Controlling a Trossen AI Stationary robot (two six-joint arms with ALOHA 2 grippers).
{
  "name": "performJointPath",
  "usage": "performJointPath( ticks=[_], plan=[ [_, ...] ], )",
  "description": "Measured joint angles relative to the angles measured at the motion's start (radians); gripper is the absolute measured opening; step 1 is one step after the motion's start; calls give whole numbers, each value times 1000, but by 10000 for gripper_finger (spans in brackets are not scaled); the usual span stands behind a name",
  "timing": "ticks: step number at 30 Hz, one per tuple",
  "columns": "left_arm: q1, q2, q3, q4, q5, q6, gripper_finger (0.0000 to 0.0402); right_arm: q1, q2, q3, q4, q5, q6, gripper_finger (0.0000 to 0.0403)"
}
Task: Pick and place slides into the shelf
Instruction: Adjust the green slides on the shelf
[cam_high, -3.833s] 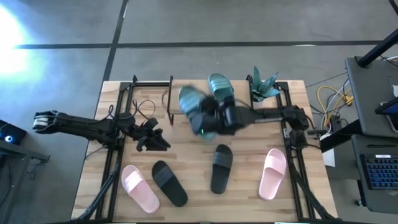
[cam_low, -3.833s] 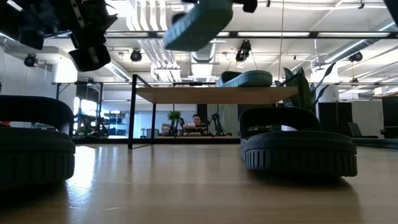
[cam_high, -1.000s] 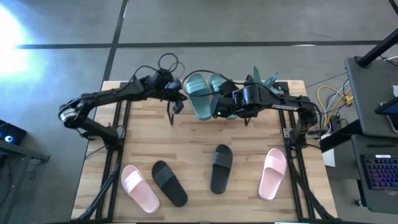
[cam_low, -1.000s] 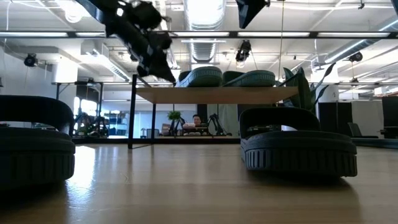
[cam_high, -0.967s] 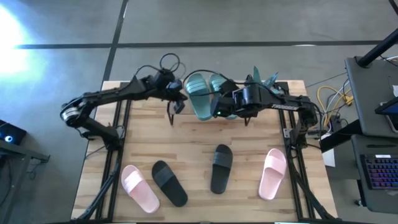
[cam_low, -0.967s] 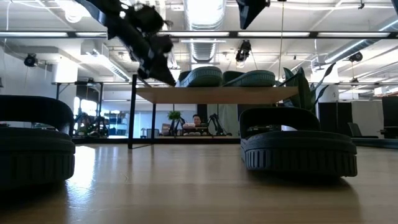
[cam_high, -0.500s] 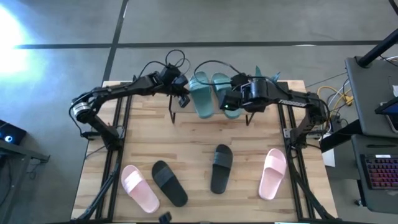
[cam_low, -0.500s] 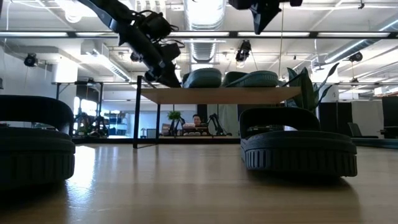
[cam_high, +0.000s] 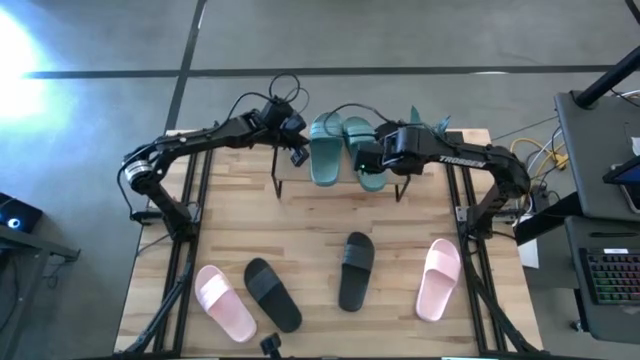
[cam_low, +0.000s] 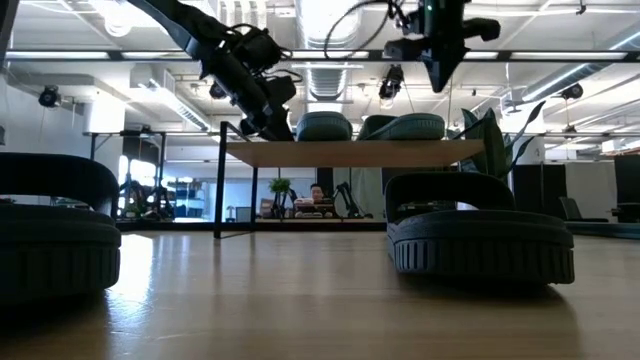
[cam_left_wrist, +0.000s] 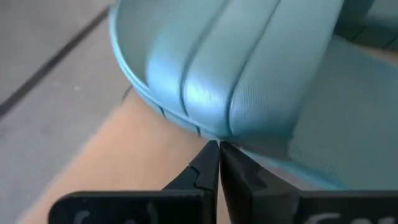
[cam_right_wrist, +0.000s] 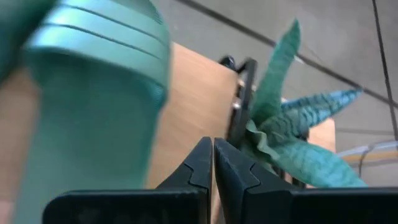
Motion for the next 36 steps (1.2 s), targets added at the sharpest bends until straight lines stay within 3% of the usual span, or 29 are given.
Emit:
performJointPath(
  ticks=[10,24,26,32,36],
  plan=[
    [0,3,3,-5,21,1,0,-144,-30,-166,-1,-196,-81,9],
    [0,0,3,-5,21,1,0,-154,-31,-194,133,-332,-210,9],
    [0,0,3,-5,21,1,0,-151,-30,-179,128,-315,-201,9],
    [0,0,2,-15,24,1,0,-133,-32,-90,12,-132,-99,9],
    [0,0,3,-12,24,1,0,-136,-32,-54,25,-86,-146,9]
  ],
)
